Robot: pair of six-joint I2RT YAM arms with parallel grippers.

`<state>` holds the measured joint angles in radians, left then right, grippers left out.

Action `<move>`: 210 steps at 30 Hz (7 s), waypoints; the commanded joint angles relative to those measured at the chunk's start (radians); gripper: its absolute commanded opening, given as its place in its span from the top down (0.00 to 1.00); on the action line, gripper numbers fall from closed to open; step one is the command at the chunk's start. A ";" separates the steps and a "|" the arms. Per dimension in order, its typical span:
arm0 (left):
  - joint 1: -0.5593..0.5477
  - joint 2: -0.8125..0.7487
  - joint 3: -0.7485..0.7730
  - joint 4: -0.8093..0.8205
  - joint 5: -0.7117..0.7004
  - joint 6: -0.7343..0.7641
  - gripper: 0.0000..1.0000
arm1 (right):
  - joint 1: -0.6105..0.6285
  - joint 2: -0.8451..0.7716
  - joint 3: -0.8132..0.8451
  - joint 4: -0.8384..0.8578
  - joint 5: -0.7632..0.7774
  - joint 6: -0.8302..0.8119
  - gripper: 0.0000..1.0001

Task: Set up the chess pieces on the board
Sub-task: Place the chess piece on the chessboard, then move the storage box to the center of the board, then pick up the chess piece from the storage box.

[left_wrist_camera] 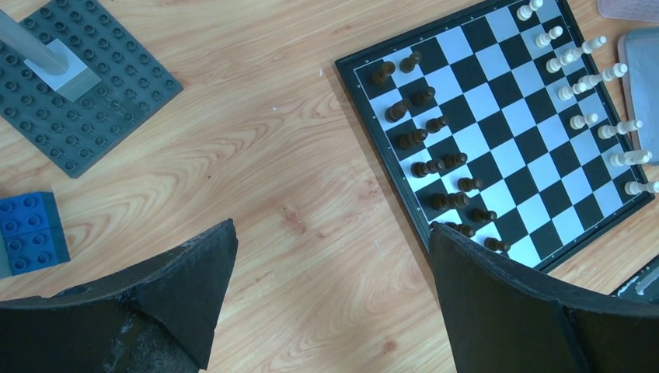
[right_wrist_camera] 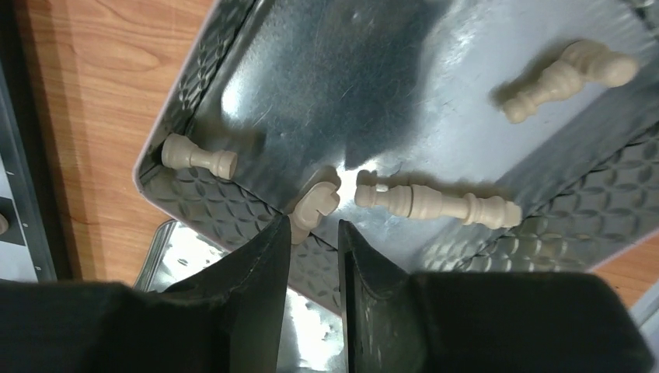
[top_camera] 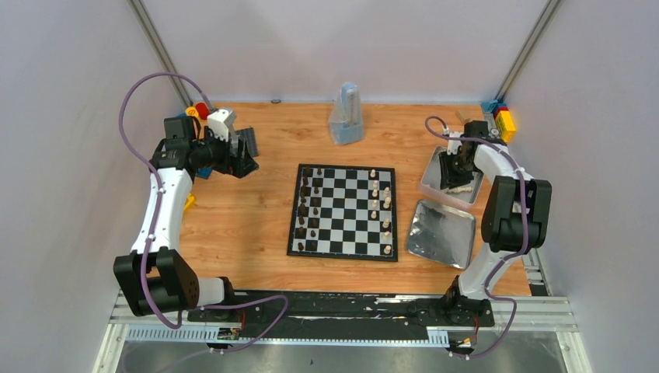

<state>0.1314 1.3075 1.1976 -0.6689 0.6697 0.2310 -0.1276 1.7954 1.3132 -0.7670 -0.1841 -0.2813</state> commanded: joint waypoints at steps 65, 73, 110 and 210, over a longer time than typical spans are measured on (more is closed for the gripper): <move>-0.003 0.178 0.111 0.014 0.034 -0.021 0.00 | -0.150 0.007 -0.067 -0.037 -0.107 0.108 0.49; -0.004 0.176 0.111 0.012 0.033 -0.021 0.00 | -0.150 0.040 -0.058 -0.025 -0.072 0.110 0.62; -0.356 0.200 0.195 0.319 0.104 -0.365 0.08 | -0.078 -0.161 0.239 0.073 -0.453 0.398 1.00; -0.807 0.973 0.663 1.163 0.076 -1.746 0.72 | -0.012 -0.127 -0.057 0.868 -0.690 1.218 1.00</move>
<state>-0.6643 2.2837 1.8416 0.4541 0.7502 -1.5070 -0.1444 1.6703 1.2572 0.0509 -0.8730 0.9413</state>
